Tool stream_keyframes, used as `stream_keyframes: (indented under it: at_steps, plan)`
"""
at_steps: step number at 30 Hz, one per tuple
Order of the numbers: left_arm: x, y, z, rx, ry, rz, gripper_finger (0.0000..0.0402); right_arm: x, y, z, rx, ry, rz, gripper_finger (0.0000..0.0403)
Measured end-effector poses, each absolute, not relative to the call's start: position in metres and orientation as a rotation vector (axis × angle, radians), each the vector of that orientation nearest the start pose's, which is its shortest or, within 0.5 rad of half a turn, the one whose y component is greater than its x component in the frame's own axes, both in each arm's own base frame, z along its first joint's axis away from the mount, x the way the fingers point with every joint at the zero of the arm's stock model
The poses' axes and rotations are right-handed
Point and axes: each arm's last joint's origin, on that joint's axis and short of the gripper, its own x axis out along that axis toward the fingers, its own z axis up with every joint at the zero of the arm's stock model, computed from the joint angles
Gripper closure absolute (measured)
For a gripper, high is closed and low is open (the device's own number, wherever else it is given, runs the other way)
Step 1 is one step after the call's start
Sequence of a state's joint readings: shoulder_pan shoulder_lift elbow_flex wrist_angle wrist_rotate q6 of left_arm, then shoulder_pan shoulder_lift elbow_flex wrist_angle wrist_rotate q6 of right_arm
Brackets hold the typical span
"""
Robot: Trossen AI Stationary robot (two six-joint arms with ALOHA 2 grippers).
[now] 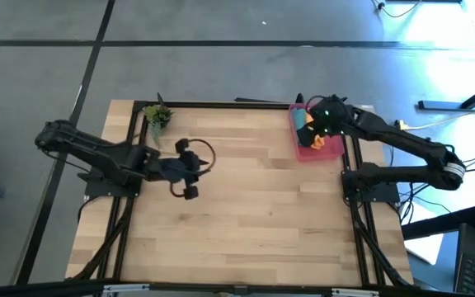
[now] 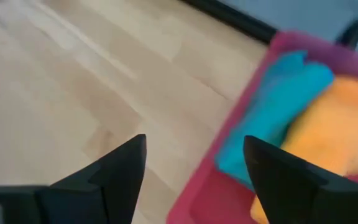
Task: Roll microfiber towels into tight, uniform cylinder then place into a basket
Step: Return to Home Position
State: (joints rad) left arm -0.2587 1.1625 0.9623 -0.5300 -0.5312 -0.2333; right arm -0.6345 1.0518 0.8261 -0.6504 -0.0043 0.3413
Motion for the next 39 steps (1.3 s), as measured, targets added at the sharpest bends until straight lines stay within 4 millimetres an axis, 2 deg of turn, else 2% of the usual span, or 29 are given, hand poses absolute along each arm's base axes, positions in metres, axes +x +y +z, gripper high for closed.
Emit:
stream_keyframes:
  at_steps: [4,10,14,19,22,24,26,28,31,37,39]
  plan:
    - [0.213,-0.05,0.311,0.042,0.574,0.293,0.0302,0.167,-0.091,0.278,0.458,0.686,-0.637,0.0134]
    - [0.193,-0.059,0.321,0.035,0.553,0.195,0.0303,0.17,-0.051,0.299,0.296,0.535,-0.572,0.0152]
    - [0.181,-0.065,0.32,0.022,0.597,0.144,0.0323,0.17,-0.028,0.307,0.191,0.48,-0.524,0.0208]
    - [0.169,-0.066,0.32,0.059,0.623,0.149,0.0386,0.176,-0.004,0.312,0.027,0.437,-0.45,0.0313]
    - [0.161,-0.064,0.323,0.092,0.607,0.182,0.0395,0.177,0.007,0.315,-0.056,0.423,-0.383,0.0379]
    - [0.156,-0.061,0.325,0.123,0.598,0.204,0.0394,0.177,0.013,0.316,-0.095,0.408,-0.341,0.0393]
    - [0.15,-0.059,0.326,0.129,0.56,0.209,0.0399,0.177,0.019,0.317,-0.117,0.398,-0.308,0.0389]
    - [0.143,-0.055,0.322,0.127,0.512,0.196,0.04,0.178,0.023,0.316,-0.126,0.379,-0.283,0.0388]
    - [0.133,-0.051,0.309,0.107,0.435,0.161,0.04,0.179,0.029,0.302,-0.15,0.338,-0.215,0.0396]
    - [0.118,-0.046,0.285,0.068,0.236,0.025,0.0401,0.18,0.039,0.276,-0.173,0.187,0.109,0.0394]
    - [0.114,-0.044,0.274,0.081,0.192,-0.004,0.0401,0.177,0.04,0.266,-0.16,0.143,0.162,0.0396]
